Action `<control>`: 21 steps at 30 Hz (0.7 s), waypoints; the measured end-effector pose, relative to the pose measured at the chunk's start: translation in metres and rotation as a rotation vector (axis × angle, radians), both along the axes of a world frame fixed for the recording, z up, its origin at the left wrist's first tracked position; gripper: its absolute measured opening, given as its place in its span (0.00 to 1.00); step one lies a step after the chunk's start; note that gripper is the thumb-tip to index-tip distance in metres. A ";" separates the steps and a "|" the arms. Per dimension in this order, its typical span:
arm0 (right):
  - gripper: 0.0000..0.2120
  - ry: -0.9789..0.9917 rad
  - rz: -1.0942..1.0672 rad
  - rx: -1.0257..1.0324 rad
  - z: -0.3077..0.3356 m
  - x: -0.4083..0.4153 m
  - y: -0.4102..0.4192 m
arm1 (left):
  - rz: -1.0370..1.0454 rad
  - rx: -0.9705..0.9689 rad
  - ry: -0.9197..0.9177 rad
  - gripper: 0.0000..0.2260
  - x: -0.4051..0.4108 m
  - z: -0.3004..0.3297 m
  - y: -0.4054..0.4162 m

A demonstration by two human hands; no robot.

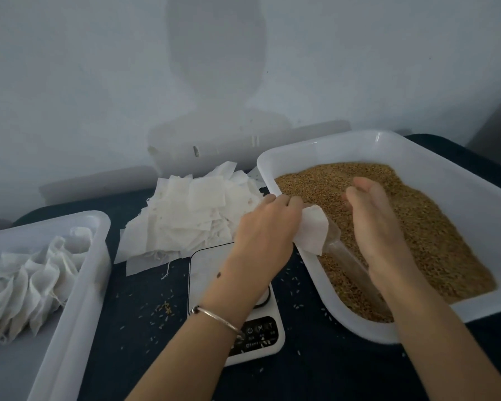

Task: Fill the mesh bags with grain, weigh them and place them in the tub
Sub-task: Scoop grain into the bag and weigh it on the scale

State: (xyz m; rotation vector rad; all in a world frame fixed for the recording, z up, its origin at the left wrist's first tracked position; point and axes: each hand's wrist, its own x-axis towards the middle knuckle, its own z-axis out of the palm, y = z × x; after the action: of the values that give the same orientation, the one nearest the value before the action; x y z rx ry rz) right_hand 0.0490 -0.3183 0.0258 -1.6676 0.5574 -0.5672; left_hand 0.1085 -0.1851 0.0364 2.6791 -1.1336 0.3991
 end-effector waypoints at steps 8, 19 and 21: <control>0.20 0.024 0.009 0.107 -0.001 0.001 0.000 | 0.011 0.059 -0.033 0.16 -0.005 0.004 -0.006; 0.20 0.034 0.032 0.121 -0.002 0.002 0.002 | 0.020 0.101 -0.056 0.17 0.002 0.006 -0.009; 0.20 0.033 0.031 0.119 -0.003 0.002 0.001 | 0.012 0.110 -0.046 0.17 0.004 0.005 -0.009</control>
State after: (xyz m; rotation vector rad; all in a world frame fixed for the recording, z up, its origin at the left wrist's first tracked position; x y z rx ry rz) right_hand 0.0513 -0.3168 0.0226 -1.5721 0.5775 -0.4762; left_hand 0.1122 -0.1939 0.0411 2.7861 -1.1849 0.4135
